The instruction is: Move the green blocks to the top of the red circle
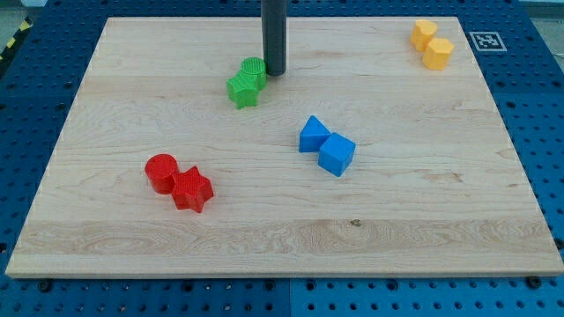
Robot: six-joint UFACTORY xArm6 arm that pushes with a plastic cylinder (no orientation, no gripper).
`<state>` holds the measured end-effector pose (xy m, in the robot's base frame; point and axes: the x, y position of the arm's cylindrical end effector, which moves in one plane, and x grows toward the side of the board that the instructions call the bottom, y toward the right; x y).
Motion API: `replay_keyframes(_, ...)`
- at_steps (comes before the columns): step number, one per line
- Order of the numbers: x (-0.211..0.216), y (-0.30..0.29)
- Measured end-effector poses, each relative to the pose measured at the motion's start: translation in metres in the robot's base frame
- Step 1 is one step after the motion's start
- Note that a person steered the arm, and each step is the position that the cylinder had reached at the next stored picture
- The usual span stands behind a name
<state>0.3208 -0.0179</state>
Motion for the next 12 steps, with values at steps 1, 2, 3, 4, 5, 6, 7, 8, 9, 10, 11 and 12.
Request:
replay_keyframes(1, 0.000, -0.008)
replay_keyframes(2, 0.006, -0.004)
replay_keyframes(3, 0.012, -0.015)
replay_keyframes(4, 0.012, -0.047)
replay_keyframes(5, 0.012, -0.077)
replay_keyframes(6, 0.011, -0.072)
replay_keyframes(7, 0.008, -0.011)
replay_keyframes(8, 0.041, 0.043)
replay_keyframes(9, 0.061, 0.025)
replay_keyframes(10, 0.058, -0.028)
replay_keyframes(11, 0.058, -0.035)
replay_keyframes(12, 0.058, -0.047)
